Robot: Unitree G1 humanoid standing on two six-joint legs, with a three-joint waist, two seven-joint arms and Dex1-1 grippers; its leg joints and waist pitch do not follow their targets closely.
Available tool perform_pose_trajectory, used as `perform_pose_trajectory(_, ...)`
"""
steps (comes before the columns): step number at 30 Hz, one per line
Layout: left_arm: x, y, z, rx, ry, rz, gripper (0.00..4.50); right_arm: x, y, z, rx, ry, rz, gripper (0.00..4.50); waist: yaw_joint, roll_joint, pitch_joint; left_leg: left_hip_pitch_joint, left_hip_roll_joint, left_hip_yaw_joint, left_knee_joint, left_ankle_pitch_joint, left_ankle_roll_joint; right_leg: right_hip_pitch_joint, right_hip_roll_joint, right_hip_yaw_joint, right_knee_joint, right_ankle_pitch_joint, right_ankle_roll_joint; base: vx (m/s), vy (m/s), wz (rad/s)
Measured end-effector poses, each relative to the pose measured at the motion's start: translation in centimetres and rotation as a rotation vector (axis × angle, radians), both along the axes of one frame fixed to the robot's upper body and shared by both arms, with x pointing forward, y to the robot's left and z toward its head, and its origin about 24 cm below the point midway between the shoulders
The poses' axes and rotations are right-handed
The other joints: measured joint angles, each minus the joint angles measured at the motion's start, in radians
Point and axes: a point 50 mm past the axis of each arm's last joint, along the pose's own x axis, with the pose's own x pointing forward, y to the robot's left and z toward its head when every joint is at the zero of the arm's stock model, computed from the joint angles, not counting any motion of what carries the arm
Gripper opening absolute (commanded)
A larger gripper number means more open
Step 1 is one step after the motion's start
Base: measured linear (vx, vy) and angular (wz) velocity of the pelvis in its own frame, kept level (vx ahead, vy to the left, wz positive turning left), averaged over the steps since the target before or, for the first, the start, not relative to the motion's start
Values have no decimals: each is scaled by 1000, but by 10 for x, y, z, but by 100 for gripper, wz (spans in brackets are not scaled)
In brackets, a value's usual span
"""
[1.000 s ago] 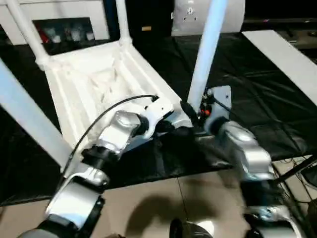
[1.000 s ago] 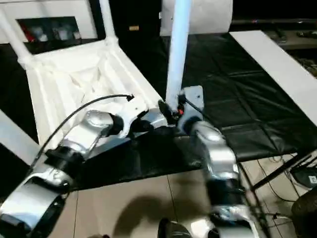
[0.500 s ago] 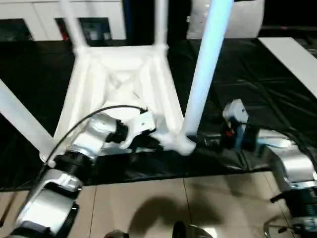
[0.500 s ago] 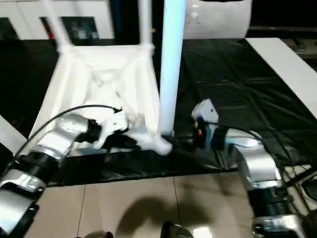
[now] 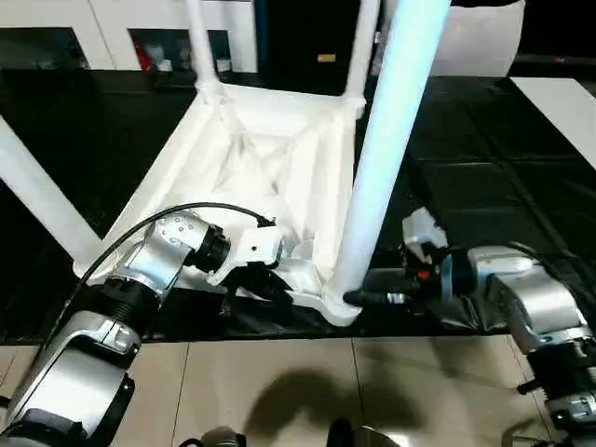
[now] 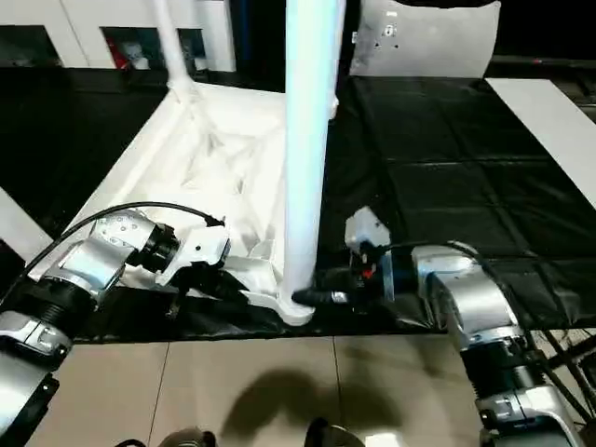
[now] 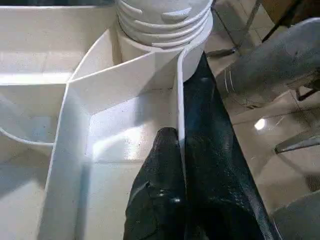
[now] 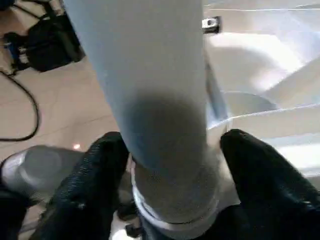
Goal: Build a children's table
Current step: Rotate leg to tighten
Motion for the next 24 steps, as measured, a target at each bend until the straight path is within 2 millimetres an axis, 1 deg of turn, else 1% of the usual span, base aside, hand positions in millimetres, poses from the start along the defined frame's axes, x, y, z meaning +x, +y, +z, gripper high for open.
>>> perform_pose_trajectory(3,0,0,0,5,0,-13,0,2,1,4,1,-6,26,273,2,-1,-1,0,1,1,0,0,0,0,0,0,0,0,0,0,0,0)
perform_pose_trajectory(10,1,1,-1,6,-5,-20,0,2,3,-1,-1,16,42,213,3,-2,-1,0,2,3,0,1,-1,1,0,0,0,0,0,0,0,0)
perform_pose_trajectory(16,1,1,0,2,1,-18,0,1,4,0,2,35,37,200,4,-2,-1,0,2,6,0,1,-1,1,0,0,1,0,0,0,0,0)
perform_pose_trajectory(18,1,-1,-1,-5,11,-11,0,-2,5,-1,16,48,15,199,6,-2,-1,0,3,7,0,1,-1,1,0,0,1,0,0,0,0,0)
perform_pose_trajectory(21,2,-1,-1,0,25,25,0,-4,9,-3,30,48,-34,199,5,-2,-1,1,3,9,0,2,-3,2,0,1,1,0,0,0,0,0)
perform_pose_trajectory(22,4,-1,-2,1,32,70,0,-3,10,-5,32,46,-78,199,2,-2,-1,3,3,10,0,2,-4,4,0,1,1,0,0,0,0,0)
perform_pose_trajectory(23,6,-1,-2,2,27,105,0,-2,12,-6,36,47,-113,199,-2,-2,-1,9,3,10,0,2,-6,5,0,1,1,0,0,0,0,0)
perform_pose_trajectory(24,8,-1,-2,-2,35,150,0,0,14,-6,39,46,-164,199,-6,-2,-1,12,3,10,-1,2,-6,6,0,2,1,0,0,0,0,0)
